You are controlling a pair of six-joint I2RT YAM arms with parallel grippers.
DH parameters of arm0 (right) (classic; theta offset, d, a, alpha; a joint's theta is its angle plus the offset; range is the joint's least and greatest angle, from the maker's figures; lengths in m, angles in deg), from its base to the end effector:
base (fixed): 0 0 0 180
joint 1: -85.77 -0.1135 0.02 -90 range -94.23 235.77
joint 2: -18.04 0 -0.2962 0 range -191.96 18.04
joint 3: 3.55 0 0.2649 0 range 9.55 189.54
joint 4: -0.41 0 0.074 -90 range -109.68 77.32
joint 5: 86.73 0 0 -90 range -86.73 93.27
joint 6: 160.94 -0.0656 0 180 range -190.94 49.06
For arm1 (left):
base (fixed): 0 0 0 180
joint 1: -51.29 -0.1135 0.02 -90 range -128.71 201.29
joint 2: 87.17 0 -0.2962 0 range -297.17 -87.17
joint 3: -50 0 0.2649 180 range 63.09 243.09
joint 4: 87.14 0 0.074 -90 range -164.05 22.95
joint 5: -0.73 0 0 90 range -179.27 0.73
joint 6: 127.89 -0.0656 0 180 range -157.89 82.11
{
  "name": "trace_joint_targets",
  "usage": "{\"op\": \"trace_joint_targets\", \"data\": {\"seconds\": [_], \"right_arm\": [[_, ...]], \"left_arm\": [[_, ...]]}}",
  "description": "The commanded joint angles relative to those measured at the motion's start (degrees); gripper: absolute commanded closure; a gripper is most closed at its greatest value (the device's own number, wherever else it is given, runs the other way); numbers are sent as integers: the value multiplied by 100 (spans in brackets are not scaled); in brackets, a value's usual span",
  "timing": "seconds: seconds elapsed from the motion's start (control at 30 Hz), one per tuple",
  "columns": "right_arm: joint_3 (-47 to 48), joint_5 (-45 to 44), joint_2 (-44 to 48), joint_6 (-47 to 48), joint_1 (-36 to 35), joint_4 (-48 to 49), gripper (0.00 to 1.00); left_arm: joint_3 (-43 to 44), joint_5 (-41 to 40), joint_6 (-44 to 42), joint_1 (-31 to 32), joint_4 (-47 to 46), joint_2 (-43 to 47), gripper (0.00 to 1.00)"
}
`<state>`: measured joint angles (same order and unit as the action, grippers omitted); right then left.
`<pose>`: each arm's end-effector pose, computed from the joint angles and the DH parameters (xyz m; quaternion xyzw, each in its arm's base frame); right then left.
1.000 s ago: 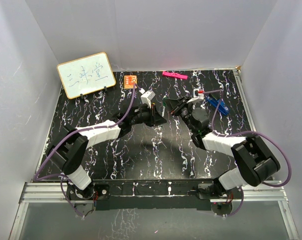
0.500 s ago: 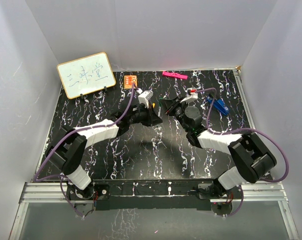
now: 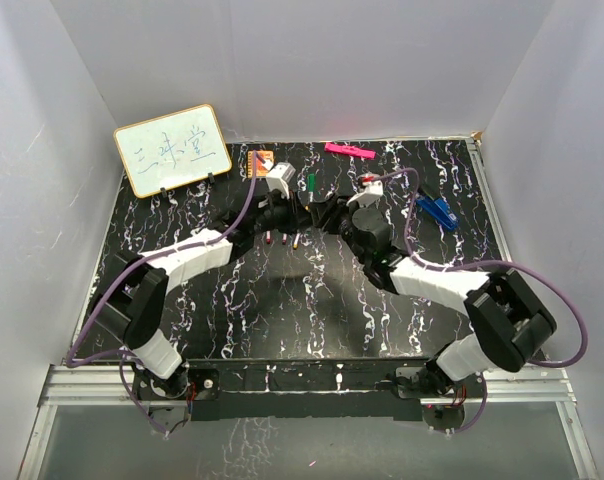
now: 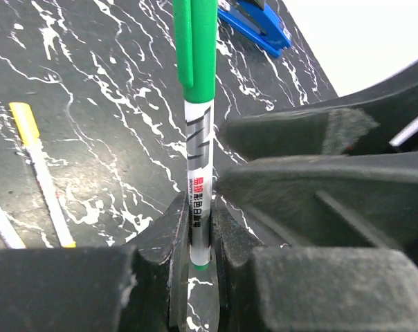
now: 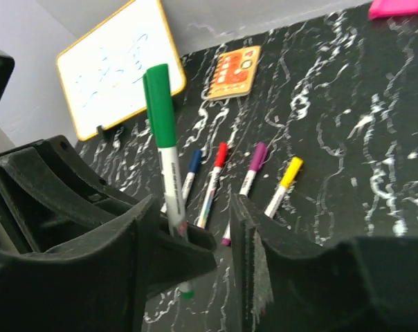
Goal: Insert the pens into the pen caps
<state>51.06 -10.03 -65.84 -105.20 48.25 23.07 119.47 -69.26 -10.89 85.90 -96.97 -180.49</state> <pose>0.2919 0.2051 0.2626 0.0559 0.7436 0.3173 0.5859 0.3255 -0.2519 0.2692 0.1582 0.7673 -0.4280 0.4505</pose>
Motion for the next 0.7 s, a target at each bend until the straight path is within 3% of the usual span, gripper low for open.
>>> {"op": "trace_joint_targets", "data": {"seconds": [0.0, 0.3, 0.67], "right_arm": [[548, -1236, 617, 710, -27, -374, 54], [408, -2410, 1393, 1186, -18, -733, 48], [179, -2429, 1675, 1153, -17, -790, 47]], "left_arm": [[240, -108, -138, -55, 236, 59, 100], [1279, -17, -442, -54, 1635, -1091, 100], [3173, -449, -871, 21, 3652, -2533, 100]]}}
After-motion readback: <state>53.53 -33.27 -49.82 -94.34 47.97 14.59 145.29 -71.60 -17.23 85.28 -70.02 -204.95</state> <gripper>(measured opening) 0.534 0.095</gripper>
